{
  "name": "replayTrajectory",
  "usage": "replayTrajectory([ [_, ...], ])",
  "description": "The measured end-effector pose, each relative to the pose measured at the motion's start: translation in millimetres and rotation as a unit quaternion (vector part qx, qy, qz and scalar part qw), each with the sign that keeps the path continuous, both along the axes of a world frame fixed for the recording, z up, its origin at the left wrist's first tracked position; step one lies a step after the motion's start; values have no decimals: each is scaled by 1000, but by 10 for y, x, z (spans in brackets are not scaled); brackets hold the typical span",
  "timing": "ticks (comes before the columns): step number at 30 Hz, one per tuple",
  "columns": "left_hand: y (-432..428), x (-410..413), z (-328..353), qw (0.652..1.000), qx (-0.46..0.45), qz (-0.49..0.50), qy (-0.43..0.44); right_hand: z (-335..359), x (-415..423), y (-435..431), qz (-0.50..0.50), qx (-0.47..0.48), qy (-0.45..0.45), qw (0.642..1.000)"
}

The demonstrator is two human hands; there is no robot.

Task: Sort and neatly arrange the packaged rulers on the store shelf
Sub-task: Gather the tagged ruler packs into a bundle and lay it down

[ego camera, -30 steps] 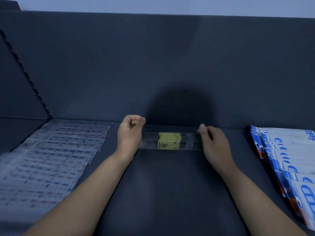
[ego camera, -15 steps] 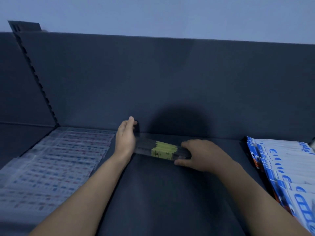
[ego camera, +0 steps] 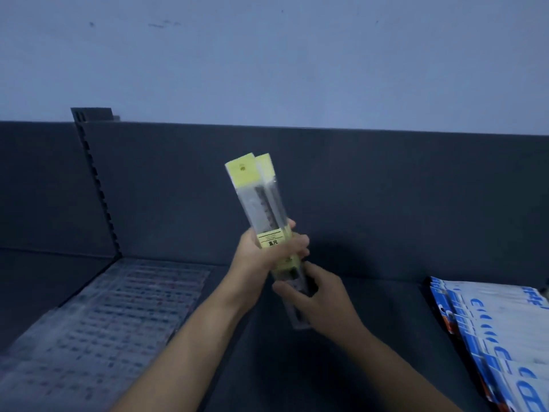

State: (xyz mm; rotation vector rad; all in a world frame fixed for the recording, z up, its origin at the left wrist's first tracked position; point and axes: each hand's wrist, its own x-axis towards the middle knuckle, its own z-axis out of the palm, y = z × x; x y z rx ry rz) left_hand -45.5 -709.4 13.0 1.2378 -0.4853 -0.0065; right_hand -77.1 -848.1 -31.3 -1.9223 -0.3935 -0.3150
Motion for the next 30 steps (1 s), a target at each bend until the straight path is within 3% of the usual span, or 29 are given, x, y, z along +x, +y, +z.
replayTrajectory([
  [2, -94, -23, 57, 998, 41, 35, -31, -46, -31, 50, 27, 60, 17, 998],
  [5, -191, -82, -17, 987, 129, 70, -64, -144, -80, 50, 31, 77, 29, 996],
  [11, -221, -154, -117, 981, 134, 118, -77, -159, -32, 98, 42, 135, 5, 990],
  [15, -210, -200, -96, 954, 201, 191, -114, -123, 6, 190, 72, 141, -11, 987],
  [18, -161, -206, -34, 944, 259, 173, -109, -77, 39, 216, 62, 136, -17, 989],
  [21, -79, -187, 18, 944, 279, 159, -72, -74, 22, 280, -13, 145, -31, 989],
  [24, -81, -247, 27, 962, 200, 174, -67, -105, -29, 365, -105, 151, -15, 983],
  [27, -121, -274, 16, 974, 154, 158, -49, -86, -69, 396, -195, 88, 4, 977],
  [30, -81, -245, 74, 977, 169, 130, -32, -69, -113, 398, -236, 21, 21, 971],
])
